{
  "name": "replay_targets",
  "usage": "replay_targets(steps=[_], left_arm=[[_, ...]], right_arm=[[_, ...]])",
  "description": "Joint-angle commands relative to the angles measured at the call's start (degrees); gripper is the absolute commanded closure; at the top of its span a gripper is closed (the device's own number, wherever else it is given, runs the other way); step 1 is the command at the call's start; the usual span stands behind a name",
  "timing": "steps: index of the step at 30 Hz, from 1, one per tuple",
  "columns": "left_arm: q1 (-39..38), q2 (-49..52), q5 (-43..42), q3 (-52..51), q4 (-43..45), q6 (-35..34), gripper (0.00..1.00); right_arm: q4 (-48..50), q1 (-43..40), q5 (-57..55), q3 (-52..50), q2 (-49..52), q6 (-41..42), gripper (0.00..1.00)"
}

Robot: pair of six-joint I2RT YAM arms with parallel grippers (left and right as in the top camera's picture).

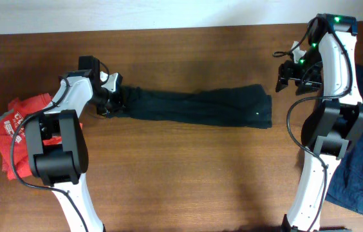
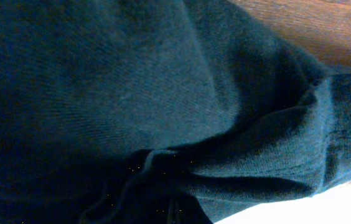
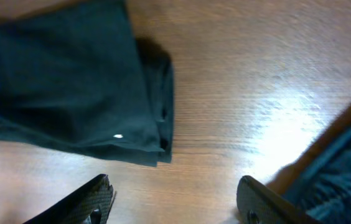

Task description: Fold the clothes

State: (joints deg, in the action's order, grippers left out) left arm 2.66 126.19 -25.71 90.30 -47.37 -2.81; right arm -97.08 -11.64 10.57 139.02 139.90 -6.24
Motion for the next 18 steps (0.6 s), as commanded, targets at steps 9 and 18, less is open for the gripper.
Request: replay_targets(steps=[9,18], left_arm=[[0.4,-11.1,-5.9,1.0,0.3,-0.1,0.86],[0.4,-15.2,-3.4,1.0,-1.8,-0.2,0.84]], right_arm=[[2.2,-1.7,15.8,-12.2,-1.5,-13.2,0.31],[14.3,-1.7,15.5,-25.0,-1.5,-13.2,0.34]])
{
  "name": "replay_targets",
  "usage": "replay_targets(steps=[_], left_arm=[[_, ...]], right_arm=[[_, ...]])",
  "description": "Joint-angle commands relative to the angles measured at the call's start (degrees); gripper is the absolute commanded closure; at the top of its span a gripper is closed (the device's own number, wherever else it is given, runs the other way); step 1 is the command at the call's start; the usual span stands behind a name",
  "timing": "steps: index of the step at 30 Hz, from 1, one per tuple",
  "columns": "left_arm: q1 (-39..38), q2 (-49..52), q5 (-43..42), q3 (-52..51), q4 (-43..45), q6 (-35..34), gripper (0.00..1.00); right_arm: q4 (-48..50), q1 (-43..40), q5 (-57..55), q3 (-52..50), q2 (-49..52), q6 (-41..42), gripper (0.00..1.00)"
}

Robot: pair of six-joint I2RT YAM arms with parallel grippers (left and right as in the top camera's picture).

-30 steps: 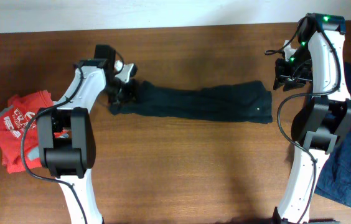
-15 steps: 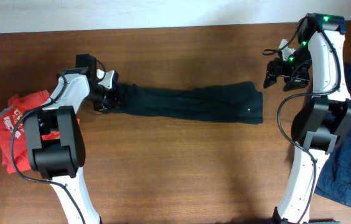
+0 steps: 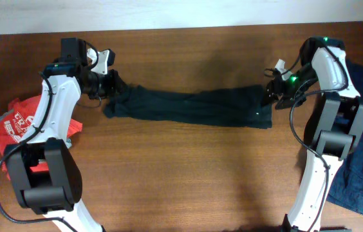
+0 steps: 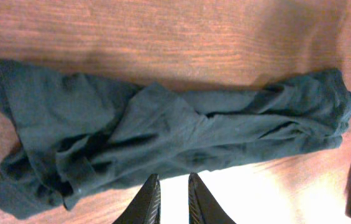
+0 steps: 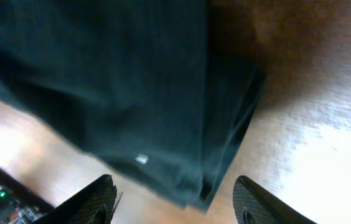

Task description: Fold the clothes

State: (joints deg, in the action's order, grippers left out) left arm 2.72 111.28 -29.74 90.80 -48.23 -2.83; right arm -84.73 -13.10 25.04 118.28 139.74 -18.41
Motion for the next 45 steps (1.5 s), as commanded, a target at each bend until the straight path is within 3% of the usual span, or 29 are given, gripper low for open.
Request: replay_targets(steps=[1,6,7,10,12,14,20,28,36,45], left_arm=[[0.3,-0.3,0.6,0.5,-1.0,-0.1,0.84],[0.3,-0.3,1.1,0.5,-1.0,-0.1,0.83],[0.3,-0.3,1.1,0.5,-1.0,-0.1,0.84],[0.3,-0.3,1.1,0.5,-1.0,-0.1,0.83],[0.3,-0.3,1.0,0.5,-1.0,-0.1,0.83],[0.3,-0.3,1.0,0.5,-1.1,-0.1,0.83],[0.3,-0.4,1.1,0.5,-1.6,-0.1,0.84],[0.3,-0.4,1.1,0.5,-1.5,-0.1,0.84],[0.3,-0.4,1.1,0.5,-1.6,-0.1,0.84],[0.3,-0.4,1.0,0.5,-2.3,-0.1,0.84]], right_arm=[[2.4,-0.1,1.1,-5.0,-1.4,-1.0,0.35],[9.9,0.0,0.8,-12.7,-1.4,0.2,0.36],[10.7,0.1,1.7,-13.7,-1.4,0.5,0.41],[11.3,1.0,2.0,-15.0,-1.4,0.5,0.76],[11.6,1.6,2.0,-14.8,-1.4,0.5,0.89],[11.7,1.8,2.0,-14.4,-1.4,0.5,0.96],[8.3,-1.3,-6.3,-5.9,-3.8,6.9,0.96],[-2.0,-0.2,-10.1,8.3,-4.7,7.3,0.96],[-1.9,15.6,-10.3,8.4,-4.7,8.4,0.96],[6.6,31.8,-14.8,8.4,-4.0,10.4,0.96]])
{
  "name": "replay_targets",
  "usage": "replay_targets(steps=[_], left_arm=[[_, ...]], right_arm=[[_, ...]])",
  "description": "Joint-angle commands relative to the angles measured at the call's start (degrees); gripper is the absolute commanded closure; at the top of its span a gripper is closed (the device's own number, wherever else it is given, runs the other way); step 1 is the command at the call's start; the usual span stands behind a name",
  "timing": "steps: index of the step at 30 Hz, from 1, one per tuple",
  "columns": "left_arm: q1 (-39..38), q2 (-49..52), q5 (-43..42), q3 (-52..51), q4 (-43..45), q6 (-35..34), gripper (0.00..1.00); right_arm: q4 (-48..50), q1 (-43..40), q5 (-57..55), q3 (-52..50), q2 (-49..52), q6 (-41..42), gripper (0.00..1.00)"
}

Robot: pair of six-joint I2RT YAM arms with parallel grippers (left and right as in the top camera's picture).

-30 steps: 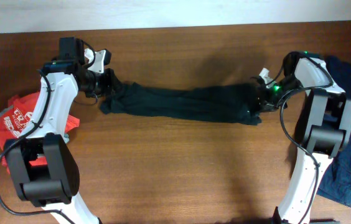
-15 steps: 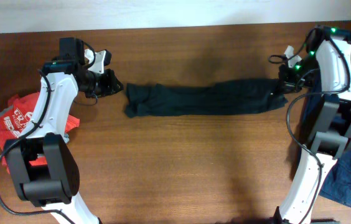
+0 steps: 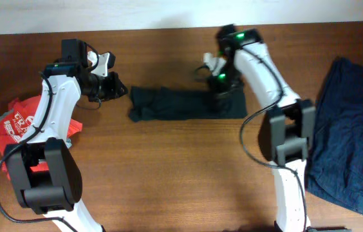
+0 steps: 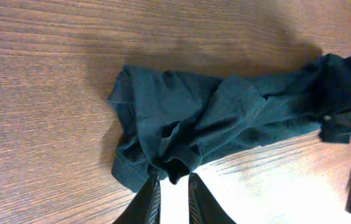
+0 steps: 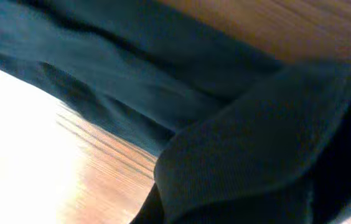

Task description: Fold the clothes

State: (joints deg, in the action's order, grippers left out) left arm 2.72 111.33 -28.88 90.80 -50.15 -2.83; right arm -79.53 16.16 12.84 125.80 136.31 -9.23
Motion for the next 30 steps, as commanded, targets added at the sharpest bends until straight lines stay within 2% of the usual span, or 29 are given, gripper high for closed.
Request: replay_targets(steps=[1,3,4,5,6,7,9,15,22,30], left_arm=[[0.3,-0.5,0.2,0.5,-0.4,-0.1,0.84],[0.3,-0.5,0.2,0.5,-0.5,-0.1,0.84],[0.3,-0.5,0.2,0.5,-0.5,-0.1,0.84],[0.3,-0.5,0.2,0.5,-0.5,-0.1,0.84],[0.3,-0.5,0.2,0.5,-0.5,-0.1,0.84],[0.3,-0.5,0.2,0.5,-0.5,-0.1,0.82],[0.3,-0.5,0.2,0.5,-0.9,-0.1,0.79],[0.3,-0.5,0.2,0.5,-1.5,-0.1,0.72],[-2.8,0.5,3.5,0.4,-0.5,-0.1,0.49],[-5.7,8.8,3.4,0.4,2.9,-0.1,0.46]], right_arm=[[2.8,3.6,-2.6,0.9,-0.5,1.2,0.96],[5.1,4.9,-2.6,0.9,-0.2,1.2,0.96],[5.7,5.2,-2.6,0.9,0.0,1.2,0.92],[6.0,5.2,-2.6,0.9,0.0,1.2,0.80],[6.1,5.2,-2.6,0.9,0.0,1.2,0.63],[6.1,5.2,-2.6,0.9,0.0,1.2,0.58],[6.1,5.1,-2.6,0.9,0.0,0.5,0.55],[5.8,3.1,-3.0,0.9,0.0,0.5,0.53],[2.4,-1.6,-3.0,0.9,0.0,0.6,0.53],[-0.4,-3.8,-3.0,0.9,0.0,0.5,0.53]])
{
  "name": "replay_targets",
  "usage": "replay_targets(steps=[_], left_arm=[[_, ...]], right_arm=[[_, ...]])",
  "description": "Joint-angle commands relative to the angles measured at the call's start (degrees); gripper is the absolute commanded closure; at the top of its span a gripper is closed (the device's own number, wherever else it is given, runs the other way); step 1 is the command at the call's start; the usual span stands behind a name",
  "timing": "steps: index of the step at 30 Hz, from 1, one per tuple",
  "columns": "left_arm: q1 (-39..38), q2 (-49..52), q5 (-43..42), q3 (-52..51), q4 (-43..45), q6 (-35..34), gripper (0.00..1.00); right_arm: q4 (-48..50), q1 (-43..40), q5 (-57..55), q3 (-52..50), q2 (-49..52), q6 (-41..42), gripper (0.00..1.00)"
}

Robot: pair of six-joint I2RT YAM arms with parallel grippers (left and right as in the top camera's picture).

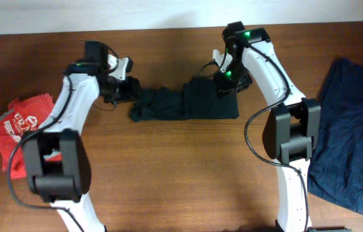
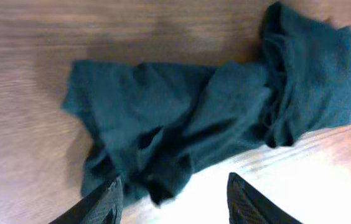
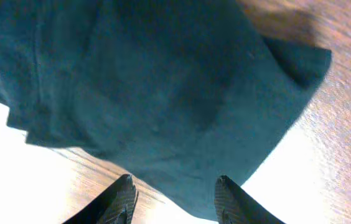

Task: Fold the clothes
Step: 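Fold the right end leftward over the strip with the right gripper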

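Note:
A dark teal garment (image 1: 185, 103) lies bunched along the middle of the wooden table (image 1: 168, 174), its right part doubled over into a flatter layer (image 1: 210, 102). The left wrist view shows the crumpled left end (image 2: 157, 118) and the folded end (image 2: 312, 74). My left gripper (image 1: 129, 90) hovers open just beyond the left end, its jaws (image 2: 178, 202) wide apart and empty. My right gripper (image 1: 223, 80) is open above the folded layer (image 3: 163, 93), nothing between its jaws (image 3: 174, 202).
A red garment (image 1: 20, 125) lies crumpled at the table's left edge, under the left arm. A blue denim garment (image 1: 345, 129) is spread at the right edge. The table's far edge meets a white wall (image 1: 168, 13).
Both grippers were shut and are now open. The right one has let go of the garment's right end, which lies folded over. The left gripper has moved right, closer to the left end.
First the garment lay stretched long, my left gripper down at its left end and the right open beyond the right end. Then the left gripper was shut and clear of the cloth, the right at the right end. Later the right held that end over the middle; now it rests folded.

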State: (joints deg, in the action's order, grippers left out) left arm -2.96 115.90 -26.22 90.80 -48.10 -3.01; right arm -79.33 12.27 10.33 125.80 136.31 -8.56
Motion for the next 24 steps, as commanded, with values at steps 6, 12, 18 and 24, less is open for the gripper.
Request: replay_targets(steps=[6,12,18,24], left_arm=[[0.0,9.8,6.6,0.4,2.9,0.1,0.44],[-0.7,11.6,4.3,0.4,3.6,0.1,0.48],[-1.8,11.6,2.9,0.4,3.8,0.1,0.67],[-2.0,11.6,2.9,0.4,3.7,0.1,1.00]], right_arm=[[-1.0,0.0,-0.5,0.9,0.0,-0.1,0.53],[-1.2,0.0,-0.5,0.9,0.0,-0.1,0.53],[-1.4,0.0,-0.5,0.9,0.0,-0.1,0.53],[-1.7,0.0,-0.5,0.9,0.0,-0.1,0.54]])
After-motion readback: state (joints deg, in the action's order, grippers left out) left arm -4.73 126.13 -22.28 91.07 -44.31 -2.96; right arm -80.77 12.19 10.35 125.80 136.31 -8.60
